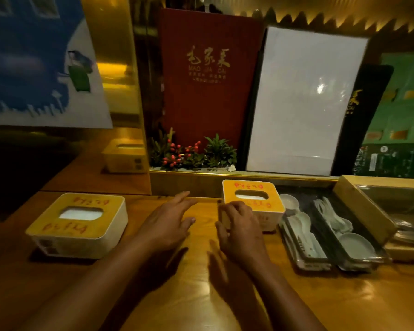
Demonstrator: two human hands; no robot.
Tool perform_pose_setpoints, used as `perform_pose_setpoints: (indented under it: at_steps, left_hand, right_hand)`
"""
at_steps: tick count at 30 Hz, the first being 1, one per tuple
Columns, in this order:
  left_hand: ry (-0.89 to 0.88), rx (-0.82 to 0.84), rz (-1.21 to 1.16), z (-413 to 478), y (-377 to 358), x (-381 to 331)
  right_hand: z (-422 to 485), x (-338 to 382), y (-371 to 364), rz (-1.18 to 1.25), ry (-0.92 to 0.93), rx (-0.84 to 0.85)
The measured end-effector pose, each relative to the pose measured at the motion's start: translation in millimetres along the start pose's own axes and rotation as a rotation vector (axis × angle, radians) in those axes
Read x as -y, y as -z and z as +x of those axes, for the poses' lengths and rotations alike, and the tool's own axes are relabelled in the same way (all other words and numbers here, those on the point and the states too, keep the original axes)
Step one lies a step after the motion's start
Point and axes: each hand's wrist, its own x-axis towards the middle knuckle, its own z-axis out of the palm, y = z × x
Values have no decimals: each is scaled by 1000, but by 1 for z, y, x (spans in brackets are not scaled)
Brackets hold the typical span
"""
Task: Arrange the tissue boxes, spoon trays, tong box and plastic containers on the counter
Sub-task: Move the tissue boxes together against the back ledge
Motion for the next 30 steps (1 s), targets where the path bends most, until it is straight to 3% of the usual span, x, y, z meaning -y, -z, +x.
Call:
perform_pose_setpoints:
  at_steps: [6,11,14,18,23,30]
  left_hand:
    - [-25,-145,63,-50,70,73]
    - [163,-245,46,-86,119,146]
    - [248,-228,13,-102,132,186]
    - [251,-139,-123,-112,123,206]
    - [122,-54,-255,-99,83,182]
    - [15,-190,-334,-51,23,132]
  right_hand:
    - [-6,120,-66,47,169,135]
    - [-10,196,-118,55,138,260]
    - [-12,217,-133,-5,111,215]
    - [-13,206,-135,-110,93,122]
    - [-10,168,-107,-165,4,92]
    - [-6,99,-65,-297,-118,-27]
